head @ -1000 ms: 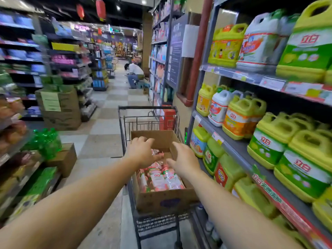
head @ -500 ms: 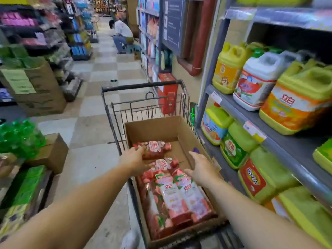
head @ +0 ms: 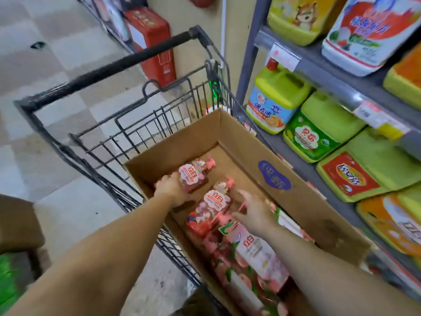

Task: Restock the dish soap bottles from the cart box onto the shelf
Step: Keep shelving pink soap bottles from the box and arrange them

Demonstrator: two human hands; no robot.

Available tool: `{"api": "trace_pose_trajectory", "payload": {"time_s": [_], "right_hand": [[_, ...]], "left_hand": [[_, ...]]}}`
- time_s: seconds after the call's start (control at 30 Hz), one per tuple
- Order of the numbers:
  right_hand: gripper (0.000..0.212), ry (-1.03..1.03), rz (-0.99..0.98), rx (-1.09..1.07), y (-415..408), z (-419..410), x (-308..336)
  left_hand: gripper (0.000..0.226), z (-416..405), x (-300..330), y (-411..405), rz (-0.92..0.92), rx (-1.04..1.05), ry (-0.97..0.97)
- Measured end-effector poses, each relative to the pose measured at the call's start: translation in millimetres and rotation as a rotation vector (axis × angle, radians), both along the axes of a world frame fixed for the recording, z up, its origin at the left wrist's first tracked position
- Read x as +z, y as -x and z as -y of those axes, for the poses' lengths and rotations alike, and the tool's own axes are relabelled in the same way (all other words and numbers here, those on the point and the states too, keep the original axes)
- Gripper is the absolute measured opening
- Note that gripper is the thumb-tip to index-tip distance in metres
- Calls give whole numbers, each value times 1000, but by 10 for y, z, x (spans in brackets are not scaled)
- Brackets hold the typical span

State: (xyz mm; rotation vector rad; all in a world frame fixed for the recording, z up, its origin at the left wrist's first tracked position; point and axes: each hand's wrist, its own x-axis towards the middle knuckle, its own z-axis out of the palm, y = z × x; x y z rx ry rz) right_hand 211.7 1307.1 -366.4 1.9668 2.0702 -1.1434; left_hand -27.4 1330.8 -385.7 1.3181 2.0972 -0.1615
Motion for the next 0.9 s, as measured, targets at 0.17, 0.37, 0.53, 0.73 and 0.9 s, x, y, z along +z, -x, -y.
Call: {"api": "trace_pose_trajectory", "payload": {"time_s": [0.17,0.37,0.53,0.73,0.9], "right_hand": [[69,53,-29,-73,171,-126,-264],[65,123,-34,-159,176,-91,-544],[64,152,-23,-153,153,-10,-633],[66,158,-28,-195,137,-64,-645],[67,166,-29,-209,143,-87,-753]], "left_hand": [[87,-342,-427,261,2,101,98],[74,-615,-806,440,67,166,202],[81,-601,-1067,336,236,118,460],[95,-576,-1228,327,431,274,450],[80,-563,-1115,285,562,283,511]]}}
